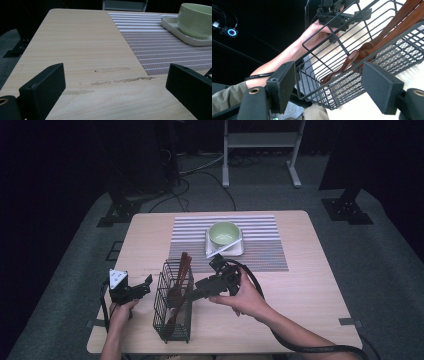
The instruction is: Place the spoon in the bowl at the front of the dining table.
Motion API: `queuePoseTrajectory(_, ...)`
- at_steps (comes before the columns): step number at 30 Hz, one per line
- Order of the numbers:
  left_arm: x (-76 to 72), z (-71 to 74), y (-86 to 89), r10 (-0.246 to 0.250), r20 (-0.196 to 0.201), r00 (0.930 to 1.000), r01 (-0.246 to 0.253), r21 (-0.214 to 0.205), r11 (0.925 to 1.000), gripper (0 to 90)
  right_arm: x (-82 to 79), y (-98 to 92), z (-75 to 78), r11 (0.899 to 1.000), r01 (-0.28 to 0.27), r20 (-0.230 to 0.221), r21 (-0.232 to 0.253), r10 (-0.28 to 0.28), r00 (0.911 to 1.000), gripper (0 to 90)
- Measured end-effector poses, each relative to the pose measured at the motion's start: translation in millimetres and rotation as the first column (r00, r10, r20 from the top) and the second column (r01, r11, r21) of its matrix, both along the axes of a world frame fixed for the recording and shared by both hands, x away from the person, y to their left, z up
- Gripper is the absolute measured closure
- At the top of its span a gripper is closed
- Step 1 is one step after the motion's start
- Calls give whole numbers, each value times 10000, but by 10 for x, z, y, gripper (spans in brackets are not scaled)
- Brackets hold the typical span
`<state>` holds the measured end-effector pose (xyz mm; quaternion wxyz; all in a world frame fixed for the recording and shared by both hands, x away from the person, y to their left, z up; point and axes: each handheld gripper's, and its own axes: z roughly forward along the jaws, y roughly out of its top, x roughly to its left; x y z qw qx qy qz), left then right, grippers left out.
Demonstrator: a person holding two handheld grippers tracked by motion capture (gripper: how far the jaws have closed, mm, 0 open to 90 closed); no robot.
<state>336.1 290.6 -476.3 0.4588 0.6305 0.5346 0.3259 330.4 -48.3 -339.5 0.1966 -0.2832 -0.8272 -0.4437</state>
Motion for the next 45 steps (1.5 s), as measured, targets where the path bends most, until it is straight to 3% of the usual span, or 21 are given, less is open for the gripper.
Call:
queuePoseTrajectory(17,-8,1,9,-11,3,10000,11,8,10000,17,97,133,-40,9989,157,-51,-437,-160,9999,389)
queuePoseTrajectory(31,-13,2,14,-10,-5,10000,10,5,10000,17,142,216,-104,9956,180,4,-923,-180,9998,625)
queuePoseTrajectory(32,-14,1,16,-7,-3,10000,7,-10,10000,17,149,212,-103,9958,231,-29,-883,-234,9997,697)
queuePoseTrajectory(35,-16,1,17,-1,-1,10000,1,-7,10000,17,160,193,-87,9965,295,-39,-781,-299,9995,793)
queuePoseTrajectory(45,-17,1,17,5,-13,10000,-5,15,10000,16,147,181,-91,9966,328,-7,-757,-330,9995,821)
